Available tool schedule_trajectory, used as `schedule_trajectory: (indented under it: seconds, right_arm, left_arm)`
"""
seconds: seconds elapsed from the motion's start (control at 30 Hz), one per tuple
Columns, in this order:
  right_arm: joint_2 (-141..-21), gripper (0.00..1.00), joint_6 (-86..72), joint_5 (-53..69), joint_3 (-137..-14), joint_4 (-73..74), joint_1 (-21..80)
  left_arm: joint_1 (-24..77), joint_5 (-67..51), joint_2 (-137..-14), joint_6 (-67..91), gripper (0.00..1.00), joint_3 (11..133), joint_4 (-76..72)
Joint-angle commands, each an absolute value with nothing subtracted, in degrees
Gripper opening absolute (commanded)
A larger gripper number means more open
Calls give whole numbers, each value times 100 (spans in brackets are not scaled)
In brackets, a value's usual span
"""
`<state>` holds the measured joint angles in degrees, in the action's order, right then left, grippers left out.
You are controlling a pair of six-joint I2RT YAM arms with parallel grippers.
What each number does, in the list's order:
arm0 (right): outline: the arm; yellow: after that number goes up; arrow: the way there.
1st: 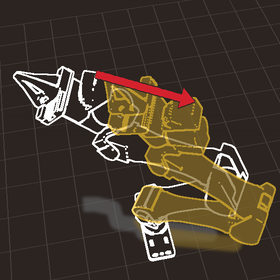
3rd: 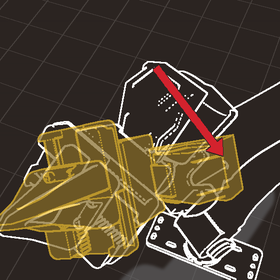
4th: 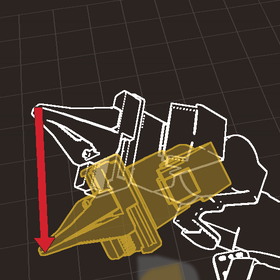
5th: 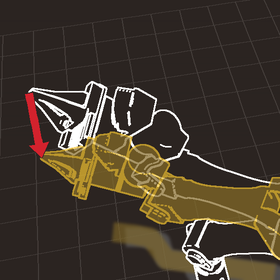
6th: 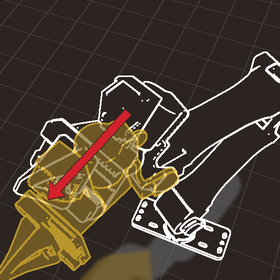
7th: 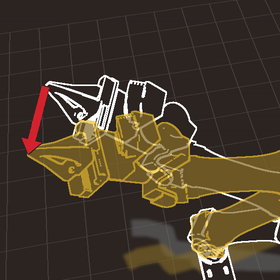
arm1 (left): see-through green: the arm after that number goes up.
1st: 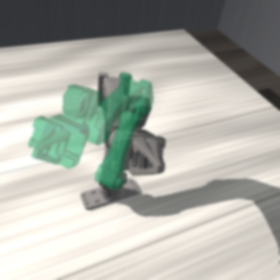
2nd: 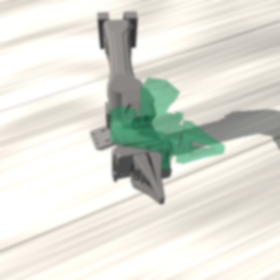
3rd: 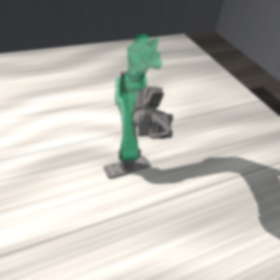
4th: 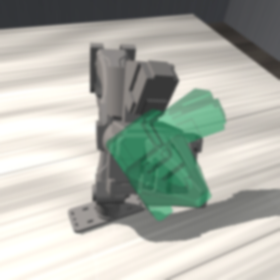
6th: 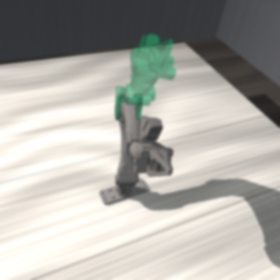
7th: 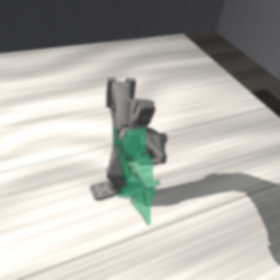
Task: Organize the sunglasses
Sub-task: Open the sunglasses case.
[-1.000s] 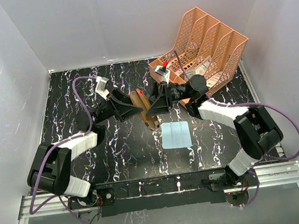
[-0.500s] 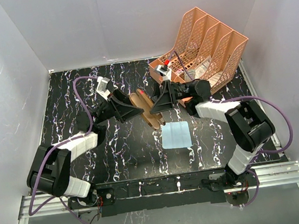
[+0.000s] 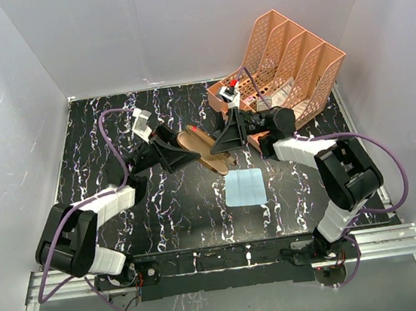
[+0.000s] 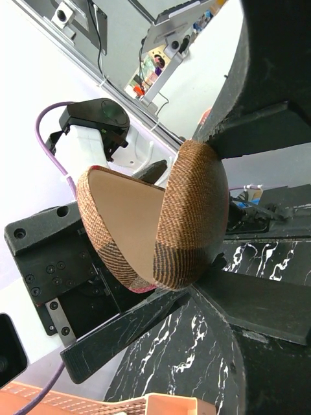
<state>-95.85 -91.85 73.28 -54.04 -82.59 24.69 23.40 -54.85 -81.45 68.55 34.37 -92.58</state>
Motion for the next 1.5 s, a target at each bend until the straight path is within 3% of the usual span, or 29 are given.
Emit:
schedule_trajectory:
  seconds: [0.0, 1.47]
  right_arm:
    - [-9167, 0, -9499, 6333, -6008, -10397, 2082]
    - [-9118, 0, -9732, 6179, -6428, -10402, 1878]
  left_arm:
    - [2323, -6402, -7930, 6323, 16, 3129, -9015]
    - [3003, -5938, -8022, 4348, 14, 2890, -6559]
